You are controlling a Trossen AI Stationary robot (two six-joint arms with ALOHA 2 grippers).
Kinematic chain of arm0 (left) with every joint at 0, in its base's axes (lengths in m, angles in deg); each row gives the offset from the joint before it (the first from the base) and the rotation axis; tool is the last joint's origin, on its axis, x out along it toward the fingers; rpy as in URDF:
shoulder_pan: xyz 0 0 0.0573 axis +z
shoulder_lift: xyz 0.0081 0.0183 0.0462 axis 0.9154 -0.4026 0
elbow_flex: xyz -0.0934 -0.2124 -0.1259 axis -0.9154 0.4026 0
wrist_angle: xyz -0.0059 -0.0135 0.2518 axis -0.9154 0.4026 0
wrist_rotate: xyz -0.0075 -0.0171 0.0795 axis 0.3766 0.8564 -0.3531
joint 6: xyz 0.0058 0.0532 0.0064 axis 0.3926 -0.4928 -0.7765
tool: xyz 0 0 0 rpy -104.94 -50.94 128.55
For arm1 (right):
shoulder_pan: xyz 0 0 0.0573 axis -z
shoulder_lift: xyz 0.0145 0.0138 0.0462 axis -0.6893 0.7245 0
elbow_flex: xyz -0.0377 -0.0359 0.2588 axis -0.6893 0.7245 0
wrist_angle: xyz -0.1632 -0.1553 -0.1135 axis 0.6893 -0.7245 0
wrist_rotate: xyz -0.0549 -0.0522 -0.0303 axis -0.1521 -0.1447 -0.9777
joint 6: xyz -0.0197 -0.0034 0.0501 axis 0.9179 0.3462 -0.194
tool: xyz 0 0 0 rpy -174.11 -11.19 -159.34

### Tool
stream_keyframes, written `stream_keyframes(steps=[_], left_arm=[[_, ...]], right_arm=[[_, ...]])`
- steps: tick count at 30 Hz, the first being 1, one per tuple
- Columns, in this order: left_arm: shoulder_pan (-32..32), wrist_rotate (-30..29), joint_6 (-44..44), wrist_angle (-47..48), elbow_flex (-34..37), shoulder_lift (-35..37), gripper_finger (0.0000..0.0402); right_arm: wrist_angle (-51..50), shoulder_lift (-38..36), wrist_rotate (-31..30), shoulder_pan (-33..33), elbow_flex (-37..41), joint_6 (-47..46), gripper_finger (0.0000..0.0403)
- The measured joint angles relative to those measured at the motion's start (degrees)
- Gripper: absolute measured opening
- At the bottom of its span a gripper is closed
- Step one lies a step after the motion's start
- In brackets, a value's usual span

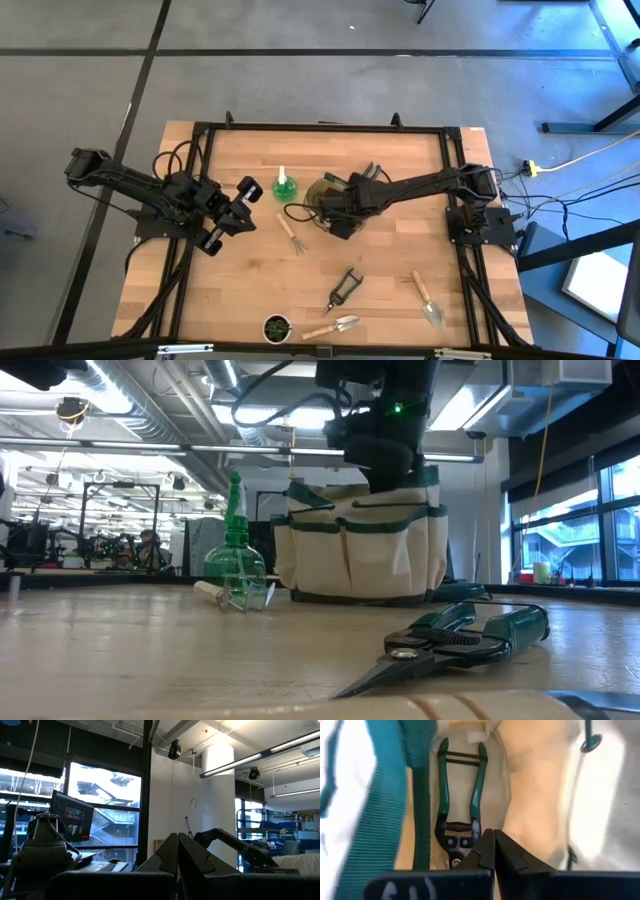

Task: Pick & Place Garden tools in Gardening bag
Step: Adjust the green gardening bag

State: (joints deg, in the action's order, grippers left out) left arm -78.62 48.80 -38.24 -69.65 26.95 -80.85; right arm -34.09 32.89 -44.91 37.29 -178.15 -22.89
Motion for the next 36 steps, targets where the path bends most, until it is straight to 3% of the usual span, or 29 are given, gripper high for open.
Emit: stream_keyframes(steps=[22, 36], left_arm=[[0.0, 0.0, 0.0, 0.1, 0.0, 0.0, 0.0006], [0.0, 0.0, 0.0, 0.7, 0.0, 0.0, 0.0006]], right_arm=[[-4.5, -0.5, 0.2, 1.8, -3.8, 1.6, 0.0], [-4.5, -6.0, 0.2, 1.7, -3.8, 2.3, 0.0]])
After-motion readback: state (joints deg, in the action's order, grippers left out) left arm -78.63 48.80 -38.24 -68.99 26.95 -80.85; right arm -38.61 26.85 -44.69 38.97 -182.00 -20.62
